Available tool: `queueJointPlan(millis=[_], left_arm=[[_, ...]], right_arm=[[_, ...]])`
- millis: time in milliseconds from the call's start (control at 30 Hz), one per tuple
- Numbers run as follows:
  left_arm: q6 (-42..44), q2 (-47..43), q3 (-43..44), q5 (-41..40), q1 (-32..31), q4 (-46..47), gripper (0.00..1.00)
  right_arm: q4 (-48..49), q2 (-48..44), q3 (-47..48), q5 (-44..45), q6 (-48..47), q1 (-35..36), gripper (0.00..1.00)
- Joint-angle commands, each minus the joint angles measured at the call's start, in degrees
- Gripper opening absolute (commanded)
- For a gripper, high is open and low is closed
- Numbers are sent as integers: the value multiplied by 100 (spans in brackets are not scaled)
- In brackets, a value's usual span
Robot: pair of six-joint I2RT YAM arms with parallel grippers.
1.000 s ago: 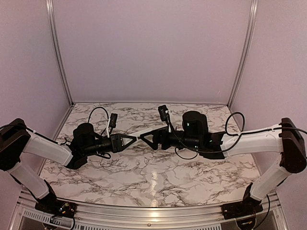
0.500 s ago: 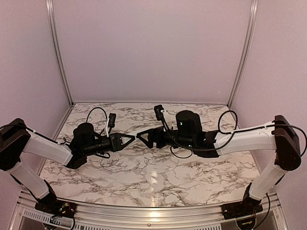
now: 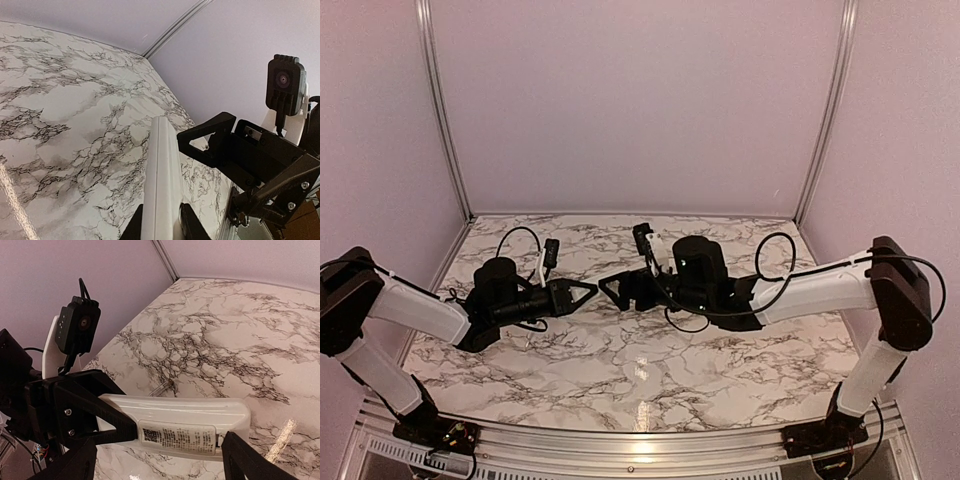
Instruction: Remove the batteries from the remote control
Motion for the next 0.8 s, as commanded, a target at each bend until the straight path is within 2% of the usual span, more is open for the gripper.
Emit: queueJointPlan(millis=[0, 300, 533, 767], left_arm=[[29, -180, 55, 717, -149, 660, 0], [32, -229, 21, 719, -146, 683, 0], [41, -237, 18, 740, -144, 688, 0], [71, -275, 3, 737, -150, 701, 0]], right_arm=[[101, 379, 262, -109, 136, 113, 85], [407, 547, 289, -632, 237, 128, 86], [977, 506, 75, -1591, 449, 0, 86], [1205, 268, -167, -1944, 577, -94, 87]])
